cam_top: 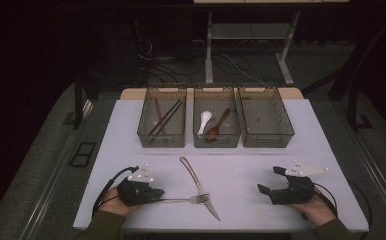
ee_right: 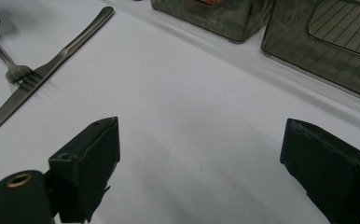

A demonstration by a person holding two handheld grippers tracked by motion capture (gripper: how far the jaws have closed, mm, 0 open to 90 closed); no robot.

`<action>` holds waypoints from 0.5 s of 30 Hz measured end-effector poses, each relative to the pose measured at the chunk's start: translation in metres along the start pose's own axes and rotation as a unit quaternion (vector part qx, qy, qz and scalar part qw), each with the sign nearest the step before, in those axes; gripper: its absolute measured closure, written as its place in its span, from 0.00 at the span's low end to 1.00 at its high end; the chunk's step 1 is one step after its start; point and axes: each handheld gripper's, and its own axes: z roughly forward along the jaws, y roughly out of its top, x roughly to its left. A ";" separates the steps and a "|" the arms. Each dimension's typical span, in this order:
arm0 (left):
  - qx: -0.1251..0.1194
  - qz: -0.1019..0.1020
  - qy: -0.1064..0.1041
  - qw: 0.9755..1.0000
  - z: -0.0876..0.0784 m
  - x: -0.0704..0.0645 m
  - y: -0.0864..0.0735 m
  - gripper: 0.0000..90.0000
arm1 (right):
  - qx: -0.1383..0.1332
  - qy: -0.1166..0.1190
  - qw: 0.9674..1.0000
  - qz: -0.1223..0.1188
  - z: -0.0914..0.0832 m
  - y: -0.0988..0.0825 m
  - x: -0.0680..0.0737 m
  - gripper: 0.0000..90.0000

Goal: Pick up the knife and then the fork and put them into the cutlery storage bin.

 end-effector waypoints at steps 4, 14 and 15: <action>-0.031 0.025 -0.026 0.999 0.007 -0.005 0.008 0.86 | 0.002 0.001 1.000 0.002 0.000 0.000 0.000 0.14; -0.003 0.069 -0.069 0.995 0.035 -0.012 0.023 0.82 | 0.003 0.000 1.000 0.001 0.002 0.000 0.000 0.14; 0.003 0.070 -0.071 0.995 0.037 -0.012 0.023 0.82 | 0.003 0.001 1.000 0.002 0.002 0.000 0.000 0.14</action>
